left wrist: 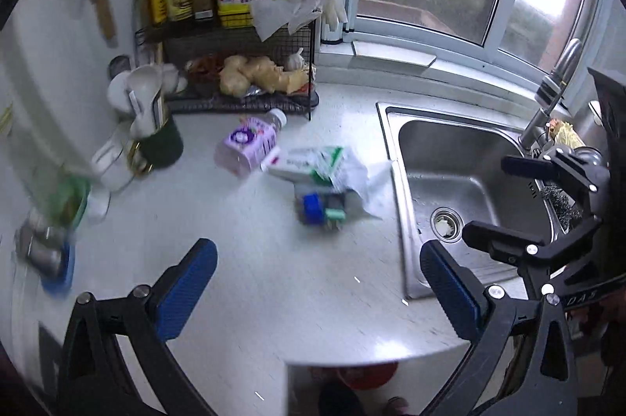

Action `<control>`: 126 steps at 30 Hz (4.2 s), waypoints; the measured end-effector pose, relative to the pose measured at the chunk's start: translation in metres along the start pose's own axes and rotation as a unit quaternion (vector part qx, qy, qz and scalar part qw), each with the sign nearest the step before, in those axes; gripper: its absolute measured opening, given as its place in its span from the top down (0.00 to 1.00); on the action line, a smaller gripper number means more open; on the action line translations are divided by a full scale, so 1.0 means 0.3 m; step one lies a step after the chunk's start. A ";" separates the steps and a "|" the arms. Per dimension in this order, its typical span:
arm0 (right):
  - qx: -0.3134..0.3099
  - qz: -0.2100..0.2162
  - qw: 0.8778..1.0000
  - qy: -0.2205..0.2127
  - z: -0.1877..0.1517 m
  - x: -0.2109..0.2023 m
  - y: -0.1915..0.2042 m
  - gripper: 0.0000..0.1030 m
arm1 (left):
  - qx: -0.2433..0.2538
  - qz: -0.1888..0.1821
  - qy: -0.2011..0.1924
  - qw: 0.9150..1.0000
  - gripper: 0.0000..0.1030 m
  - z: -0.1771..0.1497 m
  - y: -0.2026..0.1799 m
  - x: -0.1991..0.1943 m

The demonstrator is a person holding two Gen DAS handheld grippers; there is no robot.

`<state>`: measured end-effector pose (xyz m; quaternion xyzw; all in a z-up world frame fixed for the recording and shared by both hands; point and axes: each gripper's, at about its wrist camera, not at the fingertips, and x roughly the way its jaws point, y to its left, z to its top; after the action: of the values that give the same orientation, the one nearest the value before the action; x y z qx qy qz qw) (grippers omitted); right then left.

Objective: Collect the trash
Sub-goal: 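Raise both open tools back up toward the counter items, then grasp the white-green medicine box with the right tool while the left tool grasps the purple juice bottle, then carry the juice bottle and medicine box down over the red bucket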

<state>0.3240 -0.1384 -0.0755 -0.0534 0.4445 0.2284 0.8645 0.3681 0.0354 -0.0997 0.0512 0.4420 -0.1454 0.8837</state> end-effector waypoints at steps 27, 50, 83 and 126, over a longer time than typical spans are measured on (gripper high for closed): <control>-0.089 0.004 0.979 0.184 0.303 0.698 -0.028 0.05 | 0.161 -0.060 0.088 0.981 0.00 0.324 0.398 0.633; -0.071 -0.015 0.982 0.176 0.364 0.795 0.005 0.40 | 0.163 -0.105 0.110 0.975 0.00 0.329 0.473 0.756; 0.065 -0.080 0.989 0.108 0.259 0.493 -0.181 0.41 | 0.211 -0.095 0.147 0.962 0.37 0.376 0.356 0.983; -0.016 0.022 0.999 0.030 -0.484 -0.306 -0.054 0.41 | 0.020 -0.015 0.081 0.996 0.37 -0.509 -0.537 -0.077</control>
<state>0.1772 -0.2275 -0.0916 -0.0644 0.4675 0.2531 0.8445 0.1892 -0.0797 -0.1674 0.0740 0.5096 -0.1631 0.8415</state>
